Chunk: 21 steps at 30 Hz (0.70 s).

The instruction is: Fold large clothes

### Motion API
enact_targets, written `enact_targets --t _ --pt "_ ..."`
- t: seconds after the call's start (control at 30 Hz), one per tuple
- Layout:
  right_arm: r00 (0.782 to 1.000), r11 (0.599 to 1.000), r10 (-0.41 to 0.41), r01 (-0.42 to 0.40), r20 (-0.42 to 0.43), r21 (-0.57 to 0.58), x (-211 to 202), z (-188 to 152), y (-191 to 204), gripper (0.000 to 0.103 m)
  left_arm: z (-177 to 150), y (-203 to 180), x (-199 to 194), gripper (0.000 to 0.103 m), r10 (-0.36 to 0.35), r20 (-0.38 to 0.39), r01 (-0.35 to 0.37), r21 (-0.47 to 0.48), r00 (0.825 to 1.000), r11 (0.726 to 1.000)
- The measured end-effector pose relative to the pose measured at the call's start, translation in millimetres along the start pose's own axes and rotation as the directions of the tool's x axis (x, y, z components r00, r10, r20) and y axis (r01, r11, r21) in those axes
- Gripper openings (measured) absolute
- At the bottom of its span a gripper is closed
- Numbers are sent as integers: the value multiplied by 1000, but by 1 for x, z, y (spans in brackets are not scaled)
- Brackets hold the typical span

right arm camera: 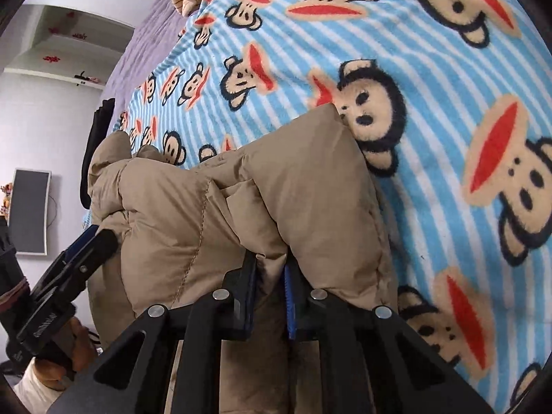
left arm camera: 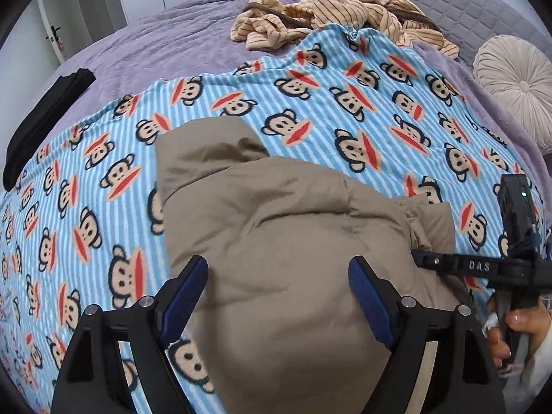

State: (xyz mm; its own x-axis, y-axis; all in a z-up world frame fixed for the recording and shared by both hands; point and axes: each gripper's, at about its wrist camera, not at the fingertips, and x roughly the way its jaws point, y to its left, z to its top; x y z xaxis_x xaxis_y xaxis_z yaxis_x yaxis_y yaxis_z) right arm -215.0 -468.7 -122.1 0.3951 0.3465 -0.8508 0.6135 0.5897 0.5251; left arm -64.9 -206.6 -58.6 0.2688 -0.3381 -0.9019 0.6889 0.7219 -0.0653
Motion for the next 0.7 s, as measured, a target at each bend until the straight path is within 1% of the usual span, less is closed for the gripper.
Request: enact_targets --t 0.07,0.17,0.23,0.27,0.33,0.37,0.4,0.47,0.53,0.6,0.7 --pt "1000 1000 7 -7 4 12 1 1 -2 13 -20 14 -12 84 -15 -21 14 -32 1000 999" --pt "1000 1000 9 -9 15 18 0 -1 -2 13 -51 23 -2 84 -10 -99 6 -44 995 999" --pt "1000 1000 5 -5 17 14 0 -1 1 14 -67 27 5 85 -18 -108 10 -72 994 997" --pt "1000 1000 4 -4 15 9 -2 -1 4 18 -71 27 8 85 -19 -109 11 -79 994 997" --pt "999 999 -30 30 9 -18 -13 -6 16 21 -74 29 10 85 -32 -113 21 -95 993 995" --pt "999 998 -51 51 10 -35 -20 -10 22 29 -73 29 10 85 -34 -114 23 -101 993 995" --pt "997 996 -71 72 12 -54 -27 -17 29 40 -73 30 9 85 -36 -113 24 -105 993 994" --pt "995 991 -93 94 20 -96 -42 -33 42 53 -72 32 7 85 -38 -111 26 -105 993 994" --pt "992 982 -125 128 31 -135 -55 -51 54 53 -73 33 7 85 -42 -112 30 -101 993 994" --pt "987 976 -153 158 43 -148 -64 -70 60 53 -72 33 6 85 -47 -111 36 -103 993 994" --pt "981 969 -188 191 35 -153 -64 -94 64 53 -73 33 6 85 -55 -109 44 -100 993 994"
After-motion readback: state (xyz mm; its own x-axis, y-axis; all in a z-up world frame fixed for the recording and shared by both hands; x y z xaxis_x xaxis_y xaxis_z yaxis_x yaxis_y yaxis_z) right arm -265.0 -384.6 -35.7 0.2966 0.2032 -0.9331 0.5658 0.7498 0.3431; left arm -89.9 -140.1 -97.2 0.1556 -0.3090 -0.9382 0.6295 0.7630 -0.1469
